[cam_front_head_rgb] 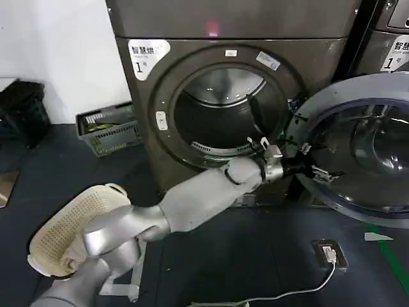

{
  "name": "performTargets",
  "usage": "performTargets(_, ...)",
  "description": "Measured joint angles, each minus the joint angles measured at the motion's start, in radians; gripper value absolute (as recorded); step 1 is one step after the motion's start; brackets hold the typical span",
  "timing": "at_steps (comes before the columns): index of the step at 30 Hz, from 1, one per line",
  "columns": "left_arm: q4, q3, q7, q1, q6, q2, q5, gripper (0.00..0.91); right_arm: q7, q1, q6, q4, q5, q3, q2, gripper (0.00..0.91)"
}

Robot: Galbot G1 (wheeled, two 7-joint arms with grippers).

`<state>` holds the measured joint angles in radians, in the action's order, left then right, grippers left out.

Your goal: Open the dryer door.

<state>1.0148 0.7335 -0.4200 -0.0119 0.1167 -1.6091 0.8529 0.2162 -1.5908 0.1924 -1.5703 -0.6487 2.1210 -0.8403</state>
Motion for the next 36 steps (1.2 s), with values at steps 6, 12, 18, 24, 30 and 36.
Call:
performTargets(6,0.045,-0.005,-0.029,0.003,0.002,0.0,0.052,0.907,0.008,0.006,0.002,-0.007,0.003,-0.012,-0.004,0.907)
performTargets(12,0.091,0.0,-0.015,0.024,0.059,0.0,0.041,0.907,0.015,0.012,0.003,-0.007,0.0,-0.013,0.0,0.907)
performTargets(18,0.14,0.008,-0.007,0.038,0.168,0.0,0.002,0.907,0.018,0.023,0.006,-0.009,-0.005,-0.024,0.007,0.907)
performTargets(24,0.213,0.0,0.026,0.057,0.212,0.0,-0.017,0.907,0.02,0.034,0.012,-0.015,-0.002,-0.035,0.01,0.907)
performTargets(30,0.3,-0.003,0.045,0.074,0.229,0.121,-0.022,0.907,0.038,0.033,0.013,-0.019,-0.003,-0.032,0.018,0.907)
performTargets(36,0.41,0.004,0.062,0.077,0.204,0.283,-0.036,0.907,0.055,0.031,0.01,-0.032,0.002,-0.029,0.023,0.907)
